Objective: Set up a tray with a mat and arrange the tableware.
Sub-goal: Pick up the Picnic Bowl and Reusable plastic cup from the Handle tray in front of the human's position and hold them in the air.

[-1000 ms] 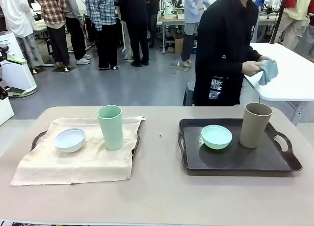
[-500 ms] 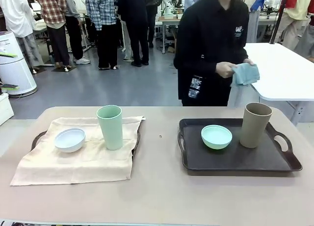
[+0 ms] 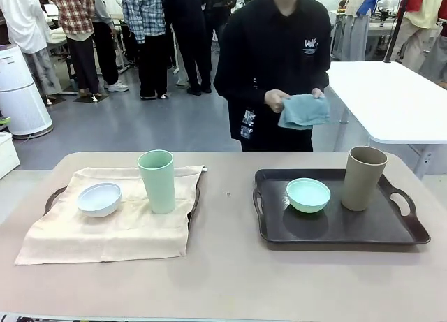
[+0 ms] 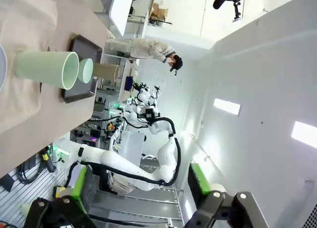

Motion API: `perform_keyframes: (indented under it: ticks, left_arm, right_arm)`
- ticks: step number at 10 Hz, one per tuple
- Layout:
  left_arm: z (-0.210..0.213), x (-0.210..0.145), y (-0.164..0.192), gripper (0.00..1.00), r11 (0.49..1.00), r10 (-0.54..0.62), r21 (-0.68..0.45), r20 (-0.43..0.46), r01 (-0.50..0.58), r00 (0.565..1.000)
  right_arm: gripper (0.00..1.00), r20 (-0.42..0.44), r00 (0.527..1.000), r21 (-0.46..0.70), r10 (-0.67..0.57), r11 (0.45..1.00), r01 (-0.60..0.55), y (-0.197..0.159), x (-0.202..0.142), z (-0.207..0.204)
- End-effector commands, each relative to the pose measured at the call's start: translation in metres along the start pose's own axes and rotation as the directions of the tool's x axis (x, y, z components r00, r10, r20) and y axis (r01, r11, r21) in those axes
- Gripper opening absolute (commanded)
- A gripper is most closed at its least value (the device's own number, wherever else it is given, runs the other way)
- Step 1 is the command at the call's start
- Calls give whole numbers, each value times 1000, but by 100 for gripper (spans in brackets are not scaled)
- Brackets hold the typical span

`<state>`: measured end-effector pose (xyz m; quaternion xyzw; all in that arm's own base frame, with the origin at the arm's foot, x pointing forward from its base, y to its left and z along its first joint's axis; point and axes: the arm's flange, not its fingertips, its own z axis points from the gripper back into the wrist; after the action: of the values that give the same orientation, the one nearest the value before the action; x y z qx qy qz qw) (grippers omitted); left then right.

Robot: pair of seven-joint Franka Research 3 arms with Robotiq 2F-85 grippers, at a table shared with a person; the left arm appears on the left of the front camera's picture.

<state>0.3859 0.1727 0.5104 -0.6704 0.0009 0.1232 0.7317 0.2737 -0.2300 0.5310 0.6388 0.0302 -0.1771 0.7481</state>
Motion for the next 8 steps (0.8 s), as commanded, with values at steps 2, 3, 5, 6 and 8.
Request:
perform_keyframes:
  ticks: [2,3,5,6,8]
  left_arm:
    - [-5,-4,-1,100,1000,-9,15,24,9,1000]
    - [-5,-4,-1,100,1000,-9,15,24,9,1000]
    - [-5,-4,-1,100,1000,-9,15,24,9,1000]
    - [-5,-4,-1,100,1000,-9,15,24,9,1000]
    - [-5,-4,-1,100,1000,-9,15,24,9,1000]
  right_arm:
    - [100,15,999,-9,28,1000,-28,6,-4,-1]
    - [100,15,999,-9,28,1000,-28,6,-4,-1]
    - [100,15,999,-9,28,1000,-28,6,-4,-1]
    - [100,15,999,-9,28,1000,-28,6,-4,-1]
    - [100,15,999,-9,28,1000,-28,6,-4,-1]
